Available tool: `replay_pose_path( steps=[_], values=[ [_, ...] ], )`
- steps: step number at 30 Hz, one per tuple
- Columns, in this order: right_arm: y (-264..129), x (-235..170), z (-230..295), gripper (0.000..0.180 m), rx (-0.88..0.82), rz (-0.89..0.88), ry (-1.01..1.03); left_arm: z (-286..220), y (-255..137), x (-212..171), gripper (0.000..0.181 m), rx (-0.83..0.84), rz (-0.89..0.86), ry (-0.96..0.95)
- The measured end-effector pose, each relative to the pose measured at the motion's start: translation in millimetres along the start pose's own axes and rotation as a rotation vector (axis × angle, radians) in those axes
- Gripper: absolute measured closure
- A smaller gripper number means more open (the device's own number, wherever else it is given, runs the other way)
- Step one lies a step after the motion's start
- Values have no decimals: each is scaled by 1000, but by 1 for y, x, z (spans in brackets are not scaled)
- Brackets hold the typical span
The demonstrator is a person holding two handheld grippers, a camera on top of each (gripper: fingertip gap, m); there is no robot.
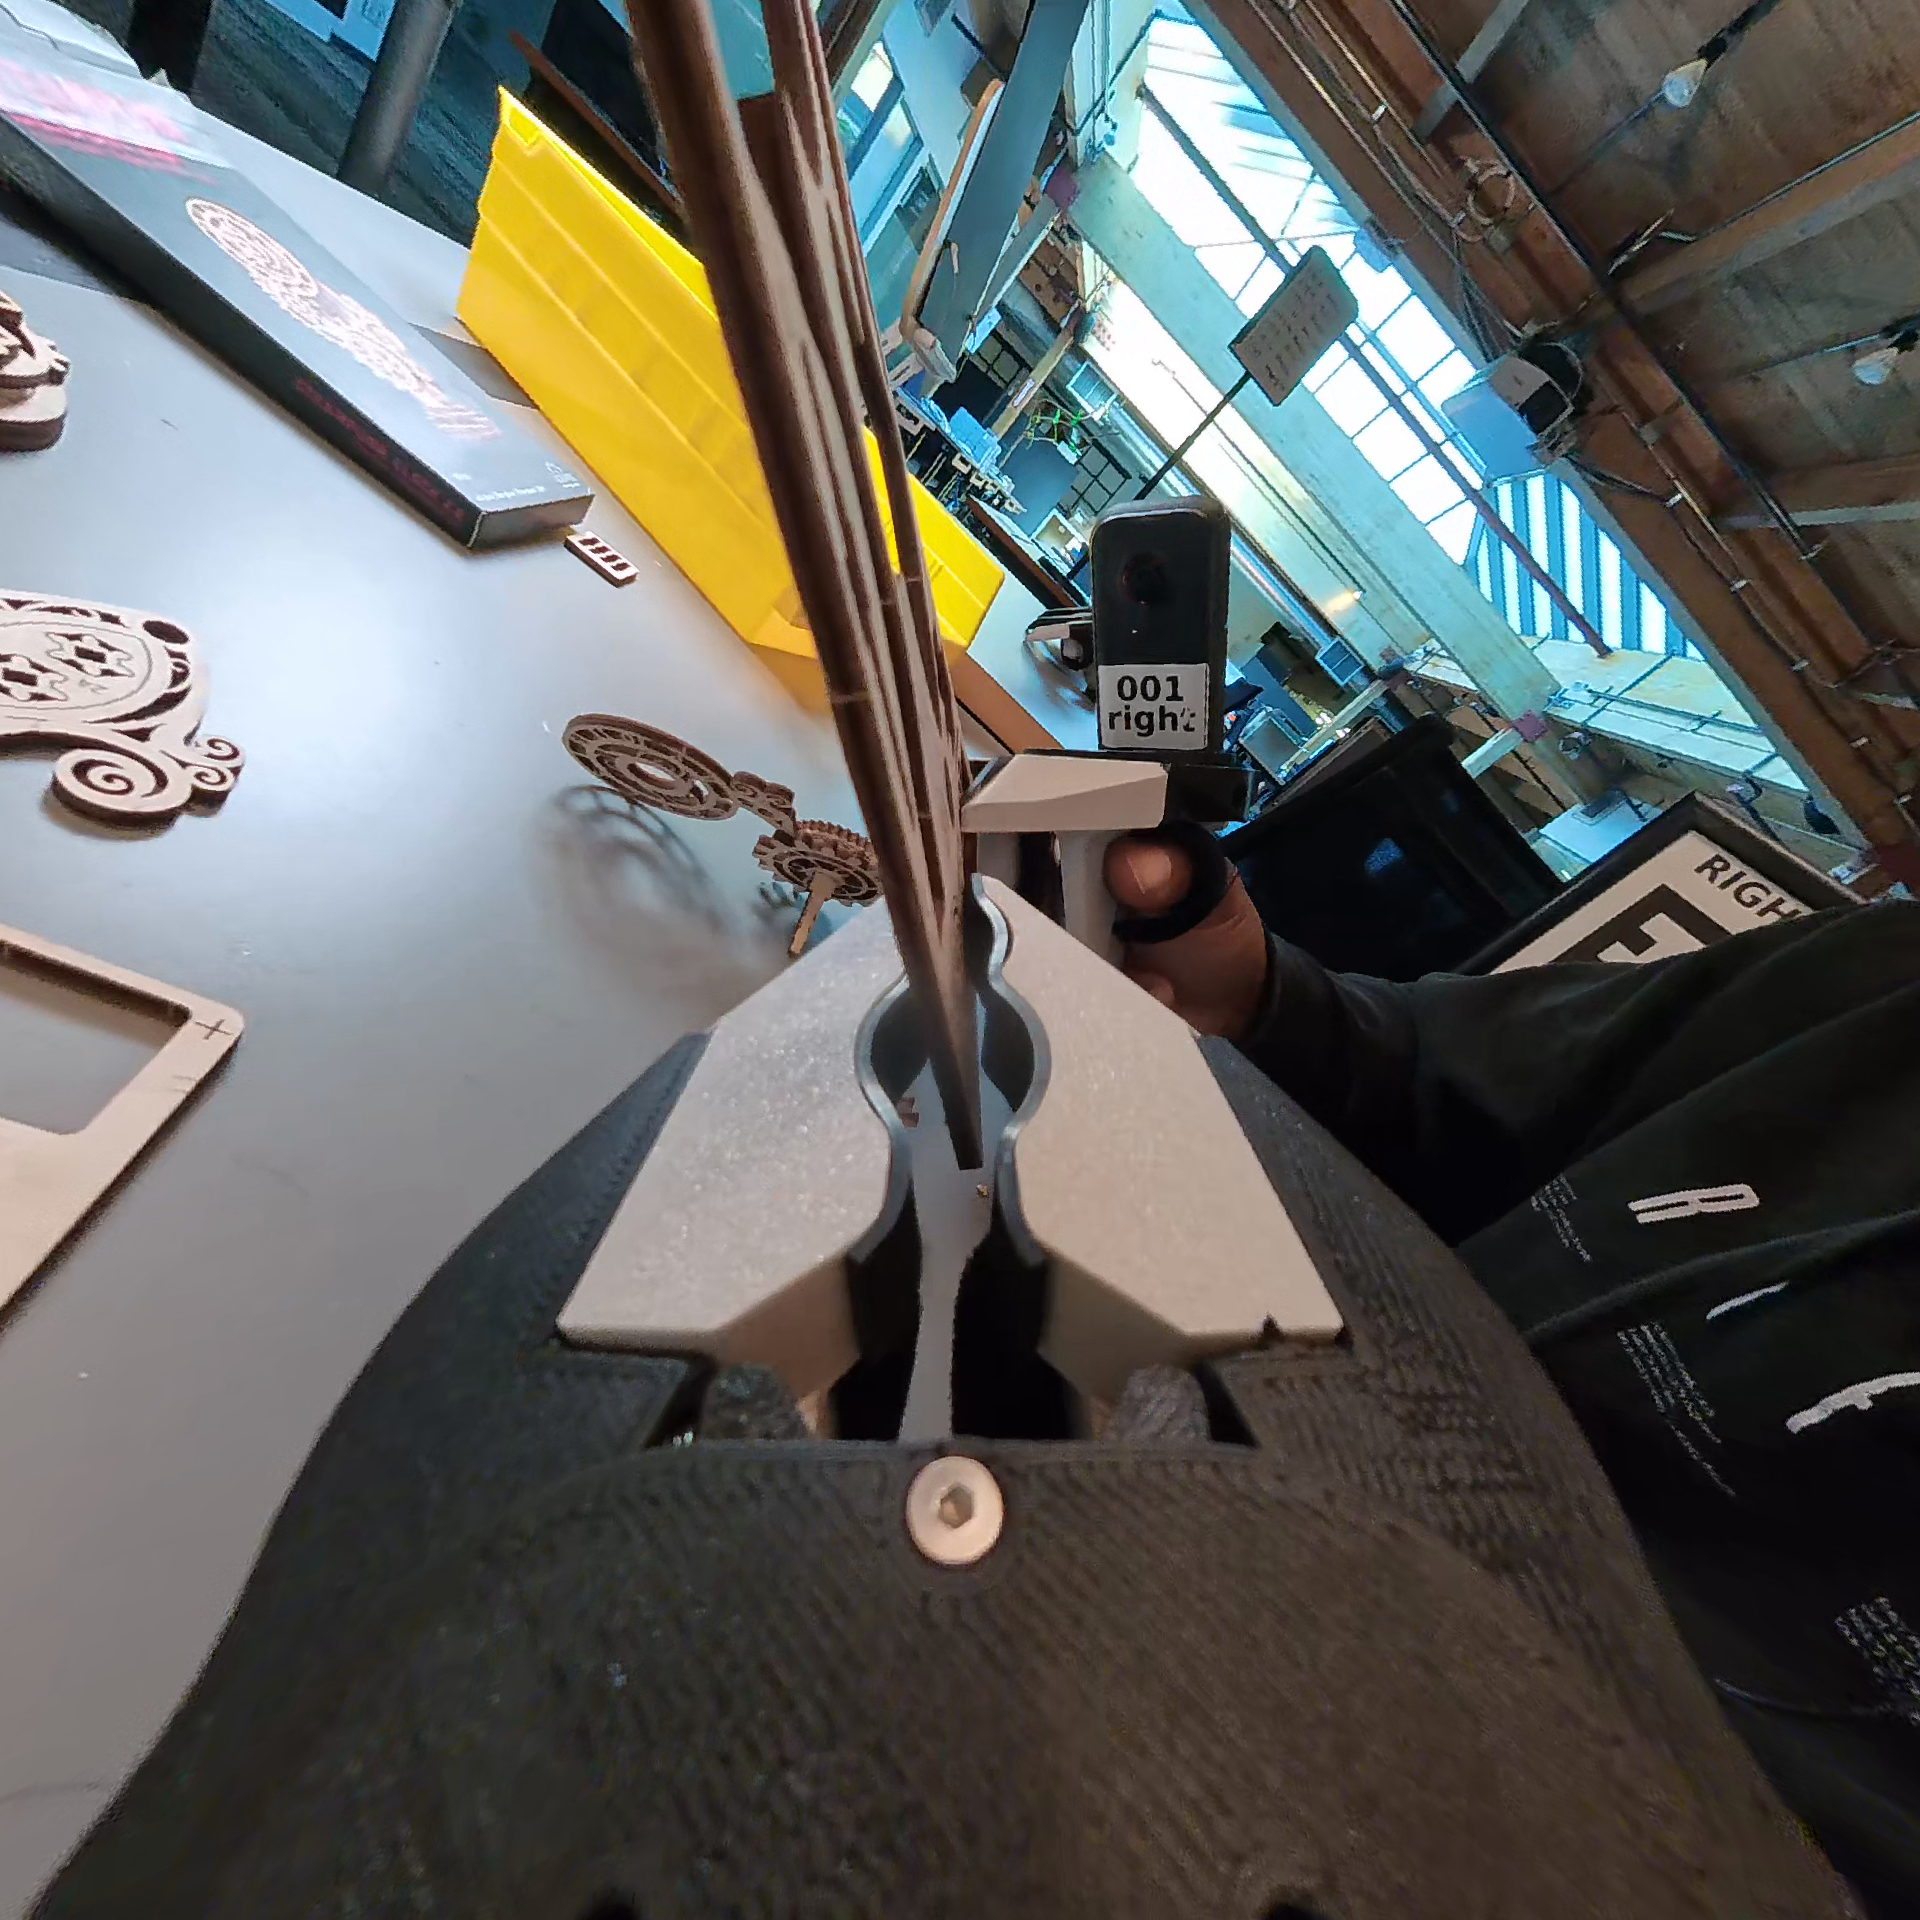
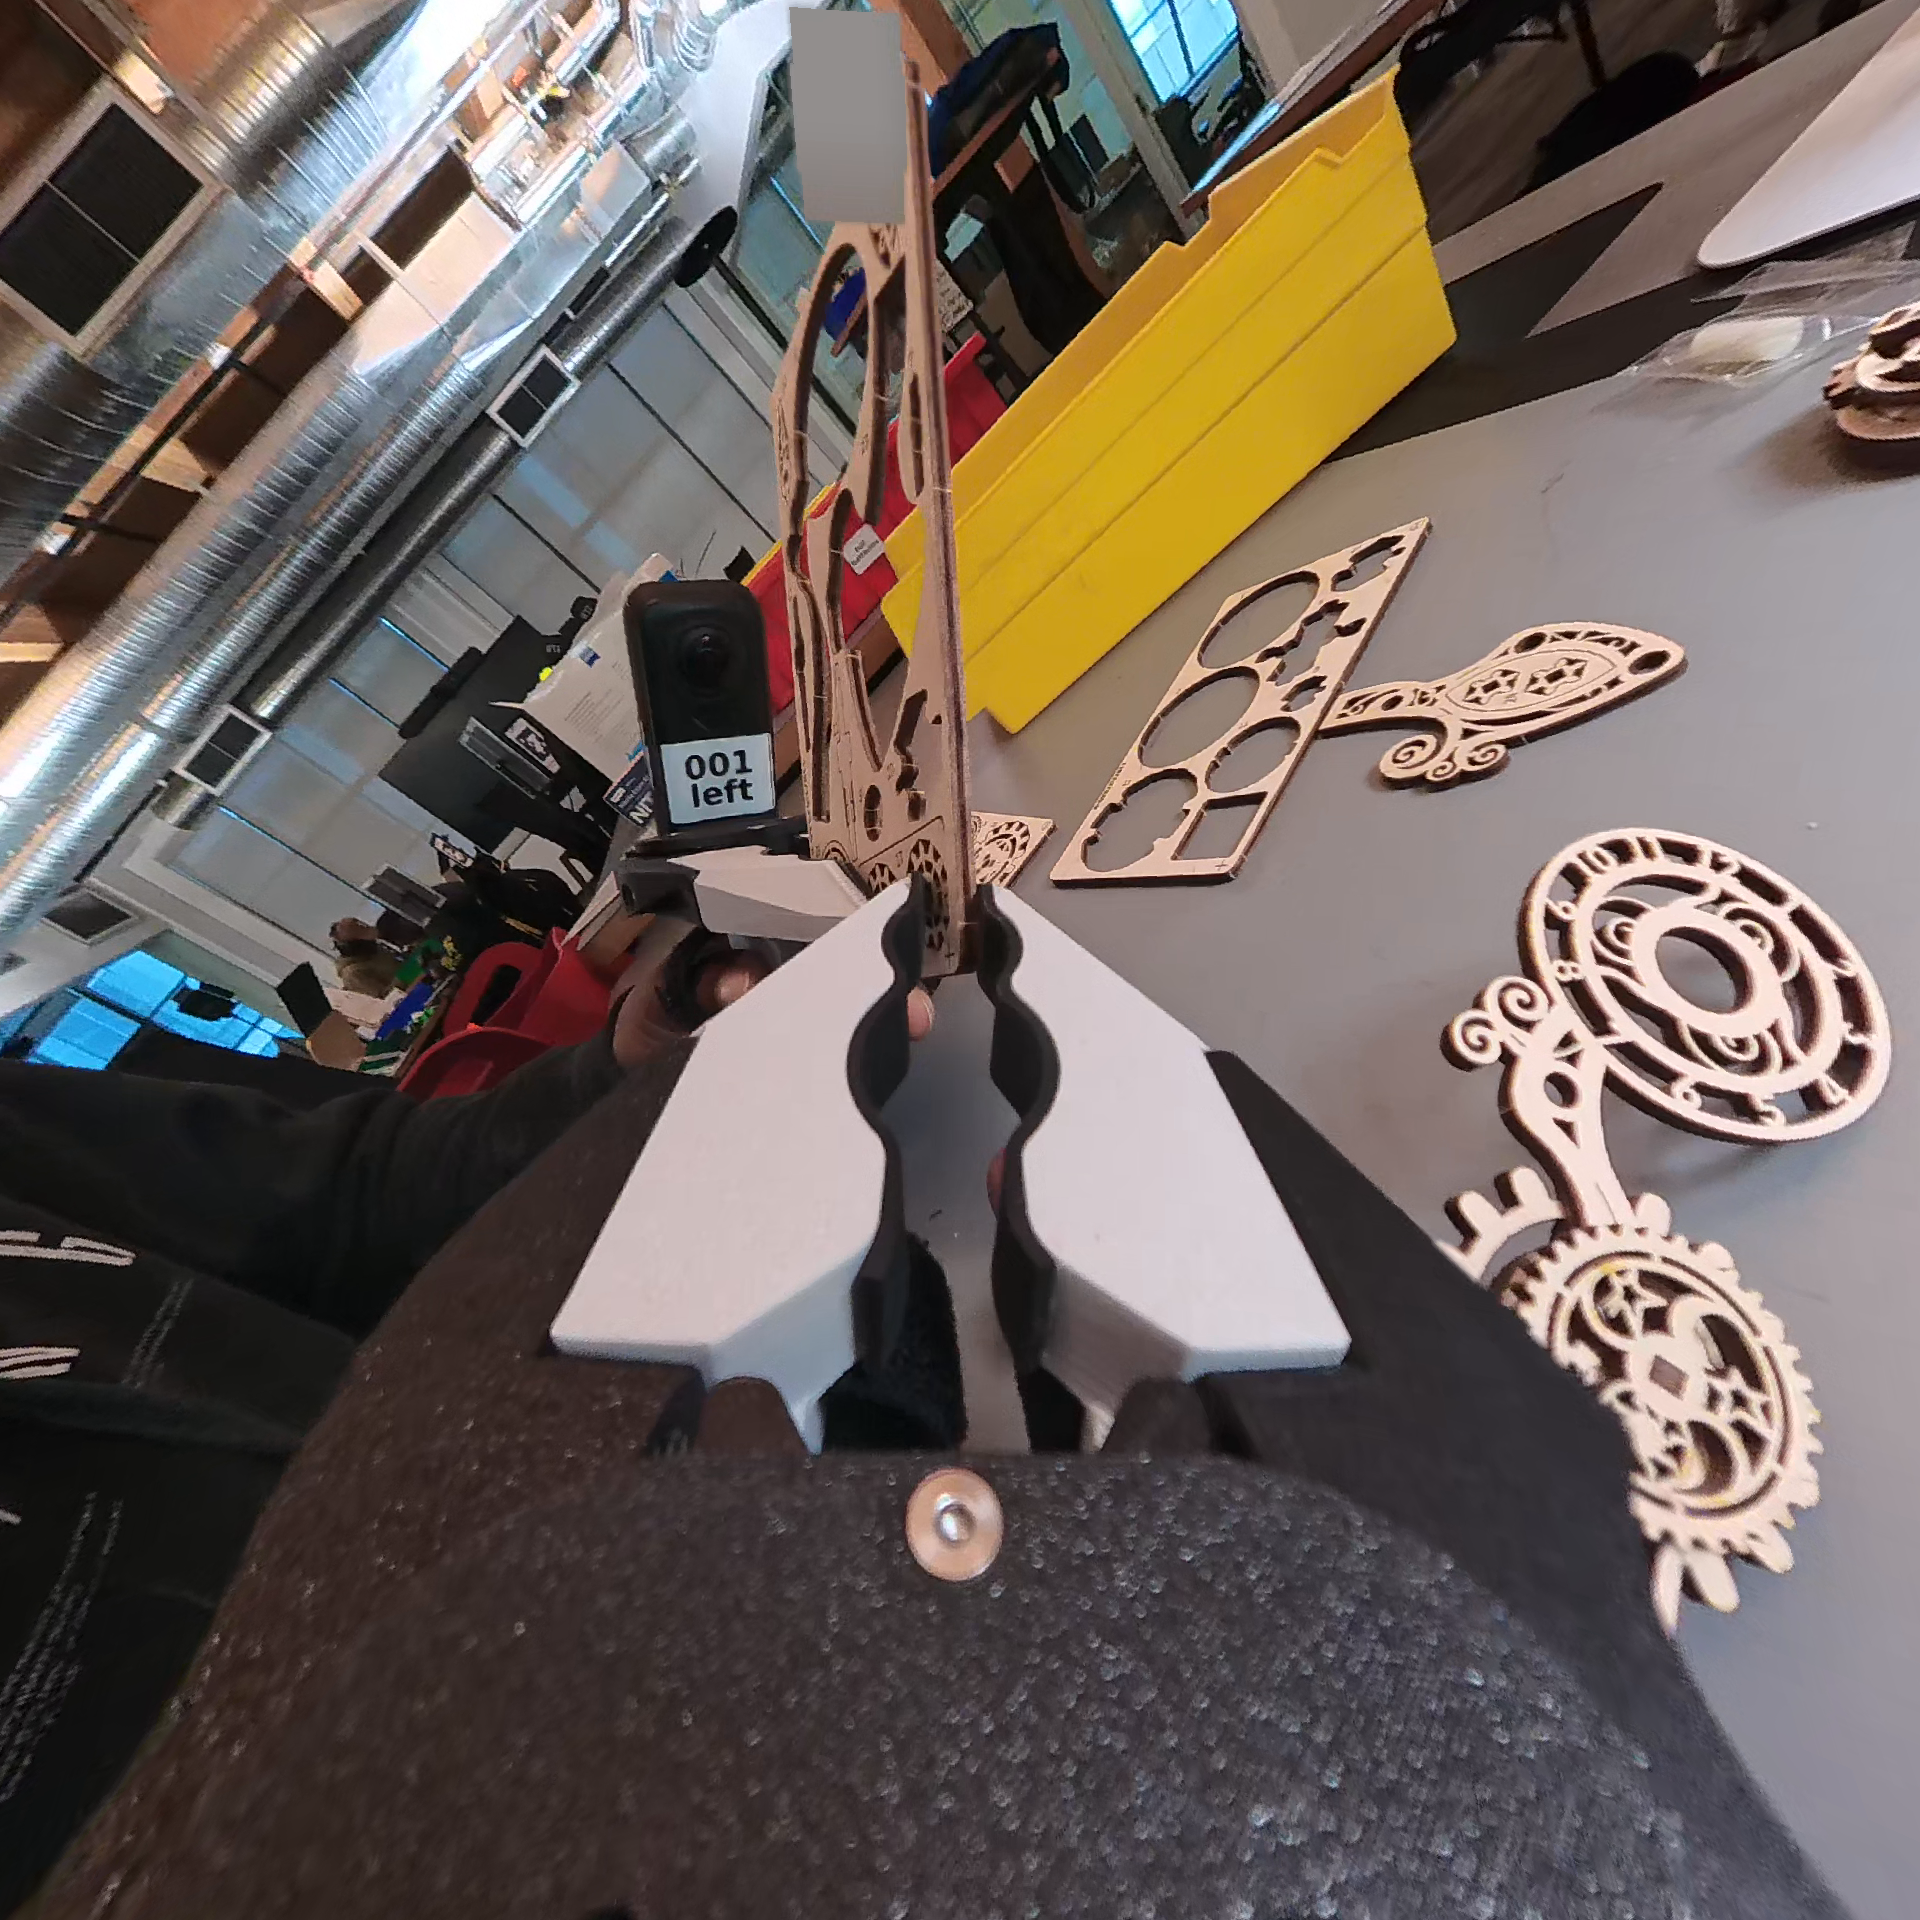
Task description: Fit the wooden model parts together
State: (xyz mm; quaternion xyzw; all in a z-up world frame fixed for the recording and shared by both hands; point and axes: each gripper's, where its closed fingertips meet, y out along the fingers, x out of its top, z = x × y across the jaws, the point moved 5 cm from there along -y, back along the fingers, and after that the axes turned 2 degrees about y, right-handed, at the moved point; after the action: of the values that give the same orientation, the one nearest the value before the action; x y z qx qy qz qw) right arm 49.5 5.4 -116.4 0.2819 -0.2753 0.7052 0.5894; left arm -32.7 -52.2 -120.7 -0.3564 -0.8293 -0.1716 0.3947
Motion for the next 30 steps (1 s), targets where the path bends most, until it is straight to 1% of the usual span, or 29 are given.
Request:
replay_pose_path(
  steps=[9, 13, 17, 22, 26, 30],
  values=[
    [-1, -1, 0, 173, -67, -29, -48, 0, 2, 1, 179, 47, 11, 79],
    [-1, 1, 4, 173, -88, -31, -106, 0, 2, 1, 179, 21, -6, 41],
    [0, 3, 6, 172, -53, -22, -122, -1, 0, 3, 179, -16, -27, -1],
    [0, 4, 8, 172, -36, -14, -124, -6, -1, 4, 179, 2, -22, 72],
    [-2, 2, 7, 172, -51, -11, -135, -6, 0, 2, 179, 17, -9, 90],
    [-2, 1, 8, 172, -90, -11, -186, -5, 1, 1, 179, 21, -6, 87]
  ],
)
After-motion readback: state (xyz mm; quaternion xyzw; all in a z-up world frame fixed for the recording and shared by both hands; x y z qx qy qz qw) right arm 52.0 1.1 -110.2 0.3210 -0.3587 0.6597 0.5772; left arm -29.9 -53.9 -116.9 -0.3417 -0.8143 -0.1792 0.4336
